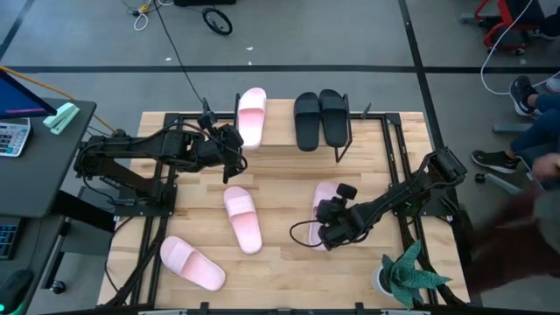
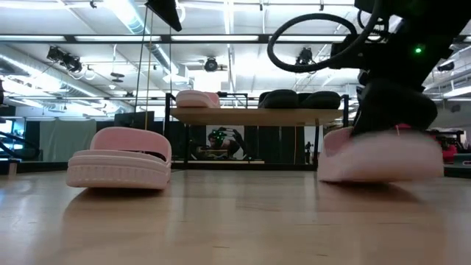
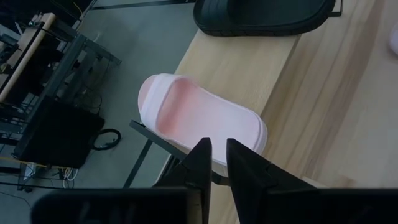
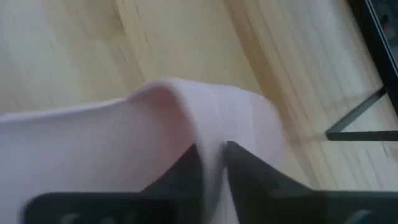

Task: Pick and place slides into the shelf
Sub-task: Put the bottom right pink slide on the shelf

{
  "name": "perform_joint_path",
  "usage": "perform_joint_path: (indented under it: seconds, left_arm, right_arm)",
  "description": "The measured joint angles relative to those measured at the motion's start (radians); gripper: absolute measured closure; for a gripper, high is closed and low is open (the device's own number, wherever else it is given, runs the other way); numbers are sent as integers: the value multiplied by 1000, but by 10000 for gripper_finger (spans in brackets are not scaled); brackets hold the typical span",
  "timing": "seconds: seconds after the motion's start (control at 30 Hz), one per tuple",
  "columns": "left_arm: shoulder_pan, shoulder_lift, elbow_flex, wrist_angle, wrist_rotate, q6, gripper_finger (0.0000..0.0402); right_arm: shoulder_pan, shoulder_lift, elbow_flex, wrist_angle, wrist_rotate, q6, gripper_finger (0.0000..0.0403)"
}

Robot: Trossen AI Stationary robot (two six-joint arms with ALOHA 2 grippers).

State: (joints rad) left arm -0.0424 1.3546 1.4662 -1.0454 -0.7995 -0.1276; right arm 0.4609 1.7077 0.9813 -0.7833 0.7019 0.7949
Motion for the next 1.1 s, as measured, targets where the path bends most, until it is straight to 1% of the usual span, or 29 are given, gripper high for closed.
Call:
perform_joint_path:
  seconds: [0.1,0.13,0.23,0.3,0.4,0.5,0.57,0.6,0.7,0.8,0.93,1.03,1.1]
  left_arm:
    - [0,0,0,0,0,0,343]
    - [0,0,0,0,0,0,343]
    - [0,0,0,0,0,1,348]
    - [0,0,0,1,0,7,351]
    - [0,0,0,2,0,8,353]
    - [0,0,0,7,0,63,353]
    - [0,0,0,13,-8,120,355]
    - [0,0,0,20,-28,145,357]
    - [0,-5,0,34,-127,192,367]
    - [7,-9,2,54,-209,235,378]
    - [32,-18,2,71,-222,245,386]
    - [53,-16,2,63,-222,245,388]
    - [69,-16,2,62,-222,245,387]
  right_arm:
    - [8,0,24,1,-1,-4,382]
    - [15,-1,39,1,-1,-14,388]
    - [46,-16,116,4,15,-72,380]
    - [66,-26,184,8,85,-149,380]
    - [70,-31,285,11,215,-307,392]
    - [36,-34,365,11,338,-439,391]
    - [-10,-34,397,16,374,-510,388]
    - [-40,-34,404,31,378,-551,389]
    - [-146,-34,404,151,363,-740,394]
    - [-268,-34,403,328,280,-961,393]
    - [-432,-34,403,544,186,-1168,394]
    - [-544,-34,403,616,100,-1269,394]
    - [-611,-34,403,634,30,-1285,394]
